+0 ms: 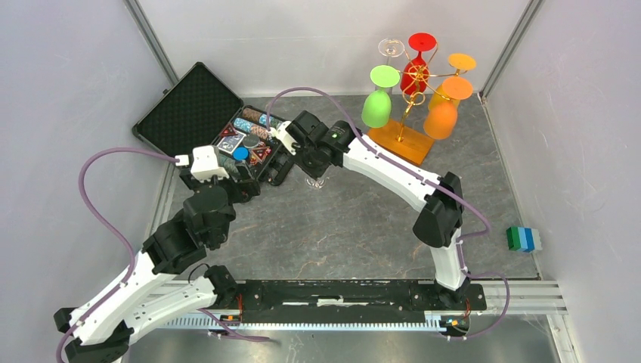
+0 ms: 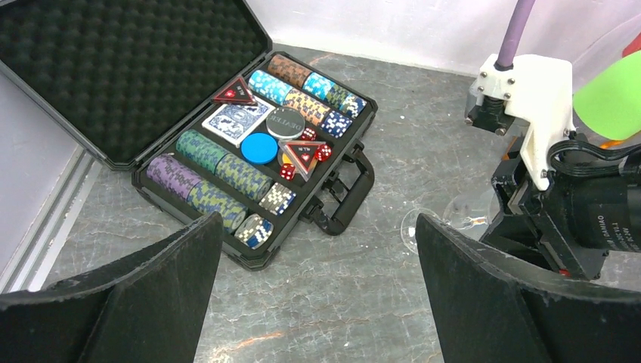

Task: Take the wine glass off the wine glass rack

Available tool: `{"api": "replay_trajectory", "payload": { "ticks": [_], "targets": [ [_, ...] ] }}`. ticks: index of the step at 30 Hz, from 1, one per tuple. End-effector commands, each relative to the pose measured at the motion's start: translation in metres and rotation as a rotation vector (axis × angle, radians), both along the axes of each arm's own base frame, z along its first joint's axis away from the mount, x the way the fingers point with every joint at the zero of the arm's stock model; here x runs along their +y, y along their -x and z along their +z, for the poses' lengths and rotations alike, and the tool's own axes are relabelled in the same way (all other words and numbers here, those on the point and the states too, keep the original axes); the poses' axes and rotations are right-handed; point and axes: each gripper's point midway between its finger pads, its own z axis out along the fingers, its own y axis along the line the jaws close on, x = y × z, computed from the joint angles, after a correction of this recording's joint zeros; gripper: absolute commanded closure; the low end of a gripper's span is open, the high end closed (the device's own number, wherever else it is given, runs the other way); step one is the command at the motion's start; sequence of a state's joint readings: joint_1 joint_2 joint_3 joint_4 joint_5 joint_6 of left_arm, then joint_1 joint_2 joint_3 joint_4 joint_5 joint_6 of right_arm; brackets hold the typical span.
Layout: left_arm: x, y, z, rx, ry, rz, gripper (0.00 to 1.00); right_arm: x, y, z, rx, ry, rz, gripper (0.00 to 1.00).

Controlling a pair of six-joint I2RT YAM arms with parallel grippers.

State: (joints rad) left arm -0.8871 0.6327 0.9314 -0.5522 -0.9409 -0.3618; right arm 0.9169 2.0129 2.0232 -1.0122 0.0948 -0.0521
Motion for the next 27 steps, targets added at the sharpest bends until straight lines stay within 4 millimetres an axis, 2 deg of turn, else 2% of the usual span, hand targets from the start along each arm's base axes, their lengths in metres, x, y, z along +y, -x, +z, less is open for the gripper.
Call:
{"api": "replay_trajectory", "payload": {
  "ticks": [1,6,9,14,16,21,27],
  "targets": [
    [-0.001,-0.001,-0.003,0.003,0.007,0.008,0.00,0.012,-0.001,0.012,-0.006,-0.052,0.049,1.00],
    [-0.004,-0.001,-0.002,0.002,0.015,-0.011,0.00,0.015,-0.007,0.007,-0.010,-0.046,0.033,0.98],
    [-0.005,-0.001,-0.002,-0.004,0.022,-0.015,0.00,0.017,-0.015,0.009,-0.036,-0.049,0.008,0.92],
    [-0.007,-0.002,-0.001,-0.007,0.027,-0.021,0.00,0.022,-0.028,0.006,-0.054,-0.070,-0.015,0.88],
    [-0.007,-0.001,-0.002,-0.006,0.027,-0.024,0.00,0.024,-0.033,0.006,-0.062,-0.080,-0.024,0.82],
    [-0.007,-0.001,0.001,-0.013,0.031,-0.027,0.00,0.026,-0.045,0.021,-0.099,-0.121,-0.049,0.66],
    [-0.008,-0.001,0.002,-0.015,0.033,-0.033,0.00,0.027,-0.057,0.044,-0.149,-0.184,-0.073,0.59]
  ]
}}
